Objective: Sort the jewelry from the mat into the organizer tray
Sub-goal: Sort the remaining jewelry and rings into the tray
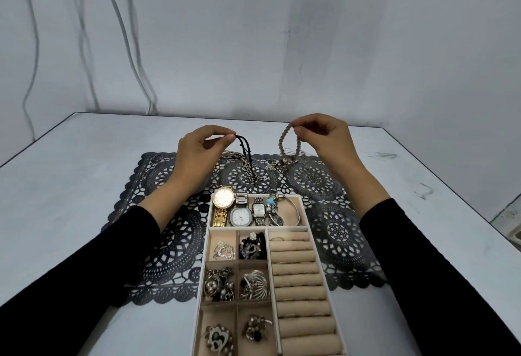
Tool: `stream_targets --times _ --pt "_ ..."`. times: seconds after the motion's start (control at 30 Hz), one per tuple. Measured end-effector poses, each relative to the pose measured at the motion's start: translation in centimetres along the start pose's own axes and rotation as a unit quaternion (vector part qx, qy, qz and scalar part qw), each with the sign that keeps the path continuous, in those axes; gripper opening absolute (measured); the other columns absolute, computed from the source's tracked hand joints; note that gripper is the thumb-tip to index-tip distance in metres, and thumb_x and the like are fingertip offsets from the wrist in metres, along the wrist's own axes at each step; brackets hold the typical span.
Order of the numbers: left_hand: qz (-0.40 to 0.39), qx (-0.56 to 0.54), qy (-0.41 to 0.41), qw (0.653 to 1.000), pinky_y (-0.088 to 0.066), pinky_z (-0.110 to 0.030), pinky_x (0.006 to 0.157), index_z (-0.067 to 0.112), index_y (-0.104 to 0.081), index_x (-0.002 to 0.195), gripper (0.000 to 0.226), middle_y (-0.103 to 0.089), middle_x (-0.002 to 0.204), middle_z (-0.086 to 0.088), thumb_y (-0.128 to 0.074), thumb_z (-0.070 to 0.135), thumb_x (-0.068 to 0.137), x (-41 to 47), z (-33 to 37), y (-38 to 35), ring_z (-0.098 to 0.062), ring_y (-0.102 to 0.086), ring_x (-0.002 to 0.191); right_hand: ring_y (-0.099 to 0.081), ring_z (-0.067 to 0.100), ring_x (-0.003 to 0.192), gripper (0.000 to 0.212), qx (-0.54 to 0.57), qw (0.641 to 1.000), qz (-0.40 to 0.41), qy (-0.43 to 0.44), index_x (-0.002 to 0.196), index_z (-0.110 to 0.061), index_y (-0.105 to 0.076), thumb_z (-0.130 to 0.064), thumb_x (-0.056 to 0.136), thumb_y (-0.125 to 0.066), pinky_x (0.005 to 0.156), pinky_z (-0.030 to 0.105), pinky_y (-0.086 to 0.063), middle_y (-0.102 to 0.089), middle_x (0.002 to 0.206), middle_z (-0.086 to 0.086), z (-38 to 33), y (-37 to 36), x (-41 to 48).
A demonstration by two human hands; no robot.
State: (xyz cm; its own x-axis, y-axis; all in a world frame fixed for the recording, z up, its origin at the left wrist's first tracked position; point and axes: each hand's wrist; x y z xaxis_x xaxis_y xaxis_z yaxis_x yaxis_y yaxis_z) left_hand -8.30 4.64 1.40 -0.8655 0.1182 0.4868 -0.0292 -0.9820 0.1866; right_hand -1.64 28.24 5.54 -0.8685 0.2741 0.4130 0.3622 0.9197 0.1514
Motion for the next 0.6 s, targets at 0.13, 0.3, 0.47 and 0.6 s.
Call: stream_targets --times 0.13,0.3,0.47,0.6 --pt "-0.006 0.013 -0.006 1.0 -0.048 -0.012 0.067 0.02 -0.075 0.092 0.006 -0.075 0.094 0.01 -0.073 0.023 0.088 -0.2 -0.5 0.0 0.003 -0.068 0.074 -0.063 0.007 0.075 0.013 -0.034 0.998 -0.018 -0.04 0.092 -0.008 -0.073 0.0 0.083 -0.068 0.076 0.019 -0.054 -0.071 0.086 0.004 1.2 0.1 -0.3" --pt "-0.002 0.021 0.0 1.0 -0.051 -0.012 0.067 0.02 -0.075 0.092 0.005 -0.074 0.094 0.012 -0.072 0.022 0.088 -0.2 -1.1 0.1 0.003 -0.069 0.075 -0.065 0.01 0.078 0.012 -0.129 0.988 -0.013 -0.085 0.09 -0.014 -0.074 -0.005 0.083 -0.069 0.077 0.023 -0.054 -0.072 0.088 0.003 3.7 0.9 -0.2" --pt "-0.009 0.025 -0.009 1.0 -0.037 -0.004 0.05 0.013 -0.075 0.095 0.009 -0.073 0.085 0.004 -0.07 0.019 0.089 -0.6 -1.0 -0.2 0.01 -0.054 0.046 -0.063 0.007 0.086 0.014 -0.236 0.967 -0.028 -0.094 0.086 -0.025 -0.073 -0.012 0.084 -0.069 0.073 0.011 -0.047 -0.07 0.089 -0.006 4.9 1.4 -0.3" --pt "-0.006 0.028 -0.01 1.0 -0.035 -0.002 0.048 0.009 -0.075 0.096 0.012 -0.07 0.079 0.004 -0.07 0.017 0.089 -0.8 -0.9 -0.2 0.011 -0.052 0.043 -0.061 0.009 0.088 0.013 -0.311 0.945 -0.066 -0.078 0.084 -0.031 -0.072 -0.018 0.082 -0.071 0.087 0.029 -0.05 -0.067 0.09 -0.008 4.8 1.2 -0.3"
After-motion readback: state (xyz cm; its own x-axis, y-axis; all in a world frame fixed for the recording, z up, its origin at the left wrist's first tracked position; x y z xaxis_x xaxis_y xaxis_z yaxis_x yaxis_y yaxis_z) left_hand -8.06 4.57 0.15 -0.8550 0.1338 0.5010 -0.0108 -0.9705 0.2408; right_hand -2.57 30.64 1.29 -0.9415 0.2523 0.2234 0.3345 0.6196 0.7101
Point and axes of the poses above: each hand's wrist, its own x-axis towards the middle knuckle, its own y-axis out of the back of the hand, z = x × y
